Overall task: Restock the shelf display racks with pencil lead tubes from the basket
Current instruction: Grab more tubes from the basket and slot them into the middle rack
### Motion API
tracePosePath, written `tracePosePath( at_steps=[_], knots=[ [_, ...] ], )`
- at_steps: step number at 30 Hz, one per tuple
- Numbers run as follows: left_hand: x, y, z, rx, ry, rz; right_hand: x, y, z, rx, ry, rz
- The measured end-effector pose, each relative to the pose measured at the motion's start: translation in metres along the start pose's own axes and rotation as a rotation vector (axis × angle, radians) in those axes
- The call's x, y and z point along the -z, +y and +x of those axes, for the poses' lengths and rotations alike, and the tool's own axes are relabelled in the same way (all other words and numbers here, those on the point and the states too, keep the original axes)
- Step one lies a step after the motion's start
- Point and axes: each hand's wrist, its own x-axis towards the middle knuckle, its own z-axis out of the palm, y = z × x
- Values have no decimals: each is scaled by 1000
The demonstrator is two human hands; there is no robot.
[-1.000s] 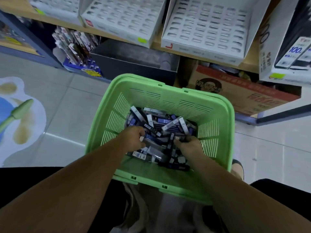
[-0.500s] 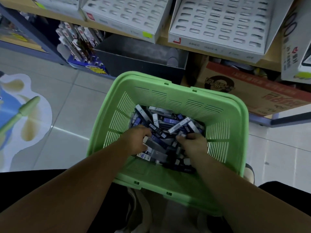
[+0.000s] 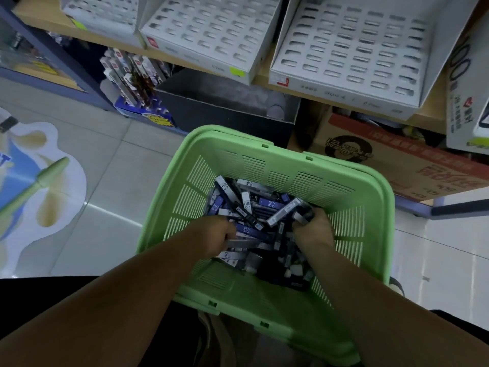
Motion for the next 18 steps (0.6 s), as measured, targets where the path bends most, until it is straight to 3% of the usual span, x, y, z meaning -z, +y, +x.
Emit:
tracePosePath(
  at_steps=[3, 9, 16, 18],
  knots=[
    [4, -8, -9, 18, 75, -62, -4, -2, 2, 44, -11, -60],
    [13, -1, -12, 262, 203, -552, -5, -8, 6, -10, -70, 11],
    [18, 12, 18, 506, 351, -969, -7, -13, -9, -62, -3, 277],
    [17, 11, 30, 500, 410, -936, -3, -12, -15, -92, -2, 328]
  ],
)
